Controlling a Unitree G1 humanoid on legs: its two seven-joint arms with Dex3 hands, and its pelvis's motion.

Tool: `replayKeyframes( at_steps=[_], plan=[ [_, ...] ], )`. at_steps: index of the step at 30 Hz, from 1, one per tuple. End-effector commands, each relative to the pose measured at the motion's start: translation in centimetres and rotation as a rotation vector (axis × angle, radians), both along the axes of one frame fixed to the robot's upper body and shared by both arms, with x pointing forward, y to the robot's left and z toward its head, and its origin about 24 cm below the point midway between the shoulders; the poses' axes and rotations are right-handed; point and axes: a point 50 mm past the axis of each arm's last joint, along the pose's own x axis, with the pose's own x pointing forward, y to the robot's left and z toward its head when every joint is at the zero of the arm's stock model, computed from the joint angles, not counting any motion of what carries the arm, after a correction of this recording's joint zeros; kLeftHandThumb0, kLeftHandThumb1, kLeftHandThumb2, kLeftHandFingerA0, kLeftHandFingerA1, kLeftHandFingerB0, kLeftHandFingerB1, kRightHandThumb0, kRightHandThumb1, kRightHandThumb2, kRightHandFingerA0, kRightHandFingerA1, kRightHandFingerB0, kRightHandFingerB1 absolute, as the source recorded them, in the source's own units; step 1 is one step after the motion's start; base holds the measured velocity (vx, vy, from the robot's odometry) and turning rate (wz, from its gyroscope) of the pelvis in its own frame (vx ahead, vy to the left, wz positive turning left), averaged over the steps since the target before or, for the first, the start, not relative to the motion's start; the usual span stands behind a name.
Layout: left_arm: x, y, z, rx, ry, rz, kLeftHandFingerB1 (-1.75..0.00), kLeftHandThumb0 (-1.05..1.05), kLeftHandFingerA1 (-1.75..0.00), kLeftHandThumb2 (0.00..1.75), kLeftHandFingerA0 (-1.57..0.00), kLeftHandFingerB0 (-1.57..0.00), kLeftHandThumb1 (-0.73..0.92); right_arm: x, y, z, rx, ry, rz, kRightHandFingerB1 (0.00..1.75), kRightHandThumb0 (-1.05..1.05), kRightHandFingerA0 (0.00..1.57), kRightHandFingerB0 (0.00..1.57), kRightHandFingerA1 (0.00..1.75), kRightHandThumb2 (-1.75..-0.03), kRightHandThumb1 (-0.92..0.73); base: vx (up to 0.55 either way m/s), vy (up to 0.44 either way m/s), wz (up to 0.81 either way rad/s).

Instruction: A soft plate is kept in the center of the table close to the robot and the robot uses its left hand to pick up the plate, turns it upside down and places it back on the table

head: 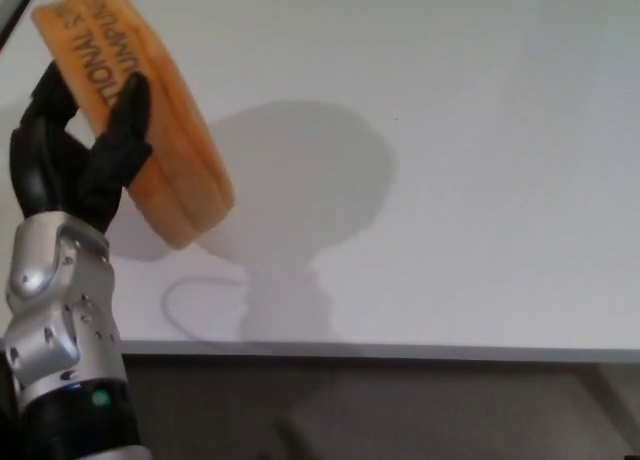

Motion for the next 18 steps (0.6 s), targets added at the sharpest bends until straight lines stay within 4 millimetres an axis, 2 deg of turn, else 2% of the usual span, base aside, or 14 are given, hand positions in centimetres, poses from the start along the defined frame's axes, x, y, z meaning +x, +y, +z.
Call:
replayKeyframes(
  at_steps=[1, 2, 3, 4, 6, 7, 8, 10, 12, 13, 14, 15, 17, 18],
  plan=[
    [-1.4, -0.1, -4.8, -0.937, 0.381, 0.265, -0.40, -0.26, -1.75, 0.70, -0.98, -0.17, 0.74, 0.0, -0.4, 0.3, -0.015, -0.002, -0.001, 0.49, -0.65, 0.44, 0.29, 0.59, -1.05, -0.71, 0.00, 0.000, 0.00],
    [-1.5, -0.1, -5.1, -0.952, 0.397, 0.274, -0.44, -0.27, -1.75, 0.70, -0.99, -0.21, 0.73, 0.0, -0.4, 0.3, -0.017, -0.005, 0.000, 0.33, -0.63, 0.50, 0.36, 0.48, -0.67, -0.88, 0.00, 0.000, 0.00],
    [-1.6, -0.1, -5.3, -0.969, 0.413, 0.279, -0.44, -0.27, -1.75, 0.70, -0.99, -0.21, 0.73, 0.0, -0.3, 0.3, -0.018, -0.008, 0.003, 0.33, -0.63, 0.50, 0.36, 0.48, -0.67, -0.88, 0.00, 0.000, 0.00],
    [-2.0, -0.1, -6.2, -0.968, 0.444, 0.294, -0.56, -0.30, -1.62, 0.84, -1.22, -0.29, 0.69, 0.0, -0.3, 0.3, -0.016, -0.002, 0.000, 0.34, -0.64, 0.50, 0.36, 0.48, -0.67, -0.87, 0.00, 0.000, 0.00],
    [-2.2, -0.2, -6.6, -0.973, 0.460, 0.299, -0.56, -0.30, -1.62, 0.84, -1.22, -0.29, 0.69, -0.1, -0.3, 0.3, -0.016, 0.000, -0.002, 0.34, -0.64, 0.50, 0.36, 0.48, -0.67, -0.87, 0.00, 0.000, 0.00],
    [-2.4, -0.1, -7.1, -0.961, 0.489, 0.295, -0.48, -0.27, -1.75, 0.65, -1.01, -0.33, 0.78, -0.1, -0.3, 0.3, -0.016, -0.004, -0.001, 0.49, -0.63, 0.45, 0.28, 0.60, -1.04, -0.70, 0.00, 0.000, 0.00],
    [-2.7, -0.1, -7.8, -0.943, 0.533, 0.291, -0.45, -0.26, -1.75, 0.65, -1.01, -0.29, 0.78, 0.0, -0.3, 0.3, -0.014, -0.008, 0.000, 0.33, -0.64, 0.50, 0.37, 0.48, -0.67, -0.87, 0.00, 0.000, 0.00],
    [-3.0, -0.1, -8.5, -0.910, 0.585, 0.297, -0.39, -0.23, -1.75, 0.65, -1.01, -0.21, 0.74, 0.0, -0.3, 0.3, -0.006, -0.002, -0.001, 0.33, -0.63, 0.49, 0.37, 0.47, -0.66, -0.86, 0.00, 0.000, 0.00],
    [-3.5, -0.1, -9.4, -0.863, 0.655, 0.311, -0.37, -0.21, -1.75, 0.65, -0.99, -0.22, 0.71, 0.1, -0.4, 0.4, -0.008, -0.001, 0.002, 0.33, -0.64, 0.50, 0.36, 0.48, -0.66, -0.87, 0.00, 0.000, 0.00],
    [-3.7, 0.0, -9.7, -0.841, 0.676, 0.317, -0.48, -0.27, -1.65, 0.80, -1.26, -0.24, 0.62, 0.1, -0.4, 0.4, -0.006, -0.005, 0.002, 0.49, -0.63, 0.44, 0.28, 0.60, -1.03, -0.69, 0.00, 0.000, 0.00],
    [-3.9, 0.1, -10.0, -0.822, 0.693, 0.319, -0.48, -0.27, -1.65, 0.80, -1.26, -0.24, 0.62, 0.2, -0.4, 0.4, 0.004, -0.006, 0.000, 0.49, -0.63, 0.44, 0.28, 0.60, -1.03, -0.69, 0.00, 0.000, 0.00],
    [-4.1, 0.1, -10.2, -0.814, 0.704, 0.324, -0.47, -0.27, -1.66, 0.79, -1.27, -0.24, 0.62, 0.1, -0.4, 0.4, -0.001, -0.005, -0.002, 0.33, -0.63, 0.51, 0.36, 0.48, -0.66, -0.86, 0.00, 0.000, 0.00],
    [-4.3, 0.3, -10.5, -0.796, 0.726, 0.326, -0.48, -0.26, -1.63, 0.80, -1.26, -0.24, 0.60, 0.0, -0.4, 0.4, -0.008, -0.002, -0.006, 0.33, -0.63, 0.51, 0.36, 0.47, -0.66, -0.86, 0.00, 0.000, 0.00],
    [-4.3, 0.4, -10.5, -0.790, 0.737, 0.325, -0.44, -0.20, -1.75, 0.68, -1.00, -0.32, 0.65, 0.0, -0.4, 0.4, -0.007, -0.001, -0.006, 0.33, -0.64, 0.51, 0.36, 0.47, -0.66, -0.86, 0.00, 0.000, 0.00]
  ],
)
